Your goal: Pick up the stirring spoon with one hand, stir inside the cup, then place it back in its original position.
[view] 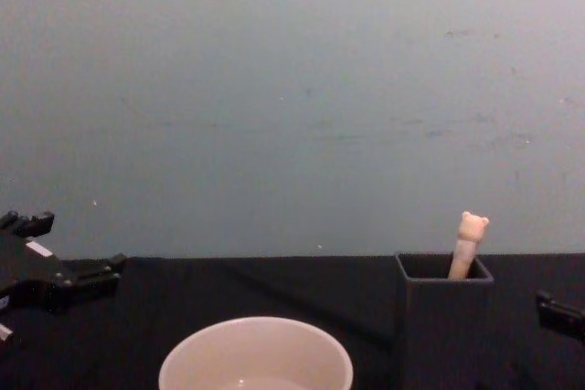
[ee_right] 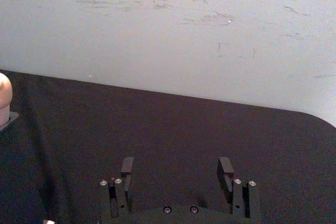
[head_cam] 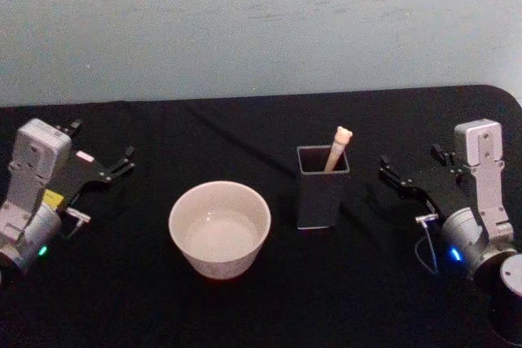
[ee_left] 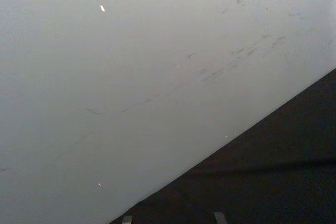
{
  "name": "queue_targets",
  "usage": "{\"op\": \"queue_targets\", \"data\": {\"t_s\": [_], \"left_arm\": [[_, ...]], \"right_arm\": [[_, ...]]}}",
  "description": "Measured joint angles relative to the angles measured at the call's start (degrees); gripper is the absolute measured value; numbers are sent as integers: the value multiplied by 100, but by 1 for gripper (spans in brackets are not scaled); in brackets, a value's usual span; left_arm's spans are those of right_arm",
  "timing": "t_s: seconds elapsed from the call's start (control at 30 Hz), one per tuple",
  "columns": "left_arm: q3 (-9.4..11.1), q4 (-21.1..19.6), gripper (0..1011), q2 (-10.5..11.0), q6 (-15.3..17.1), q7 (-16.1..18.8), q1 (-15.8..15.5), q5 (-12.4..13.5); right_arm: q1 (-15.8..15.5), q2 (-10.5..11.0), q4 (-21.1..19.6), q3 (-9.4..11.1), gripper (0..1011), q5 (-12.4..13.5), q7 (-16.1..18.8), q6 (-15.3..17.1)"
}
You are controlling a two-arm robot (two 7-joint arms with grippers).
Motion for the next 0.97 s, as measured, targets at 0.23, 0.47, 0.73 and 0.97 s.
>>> {"op": "queue_targets", "data": {"t_s": [0.23,0.47,0.73,0.97], "left_arm": [[0,0,1001,0,0,0,0,0],[0,0,1001,0,0,0,0,0],[0,0,1001,0,0,0,0,0],[0,0,1001,0,0,0,0,0]], "right_arm": [[-2,2,-4,0,1003,0,-3,-4],[-2,2,-7,0,1003,0,-3,-4],[-2,2,-7,0,1003,0,-3,-4],[-2,2,-7,0,1003,0,-3,-4]]}}
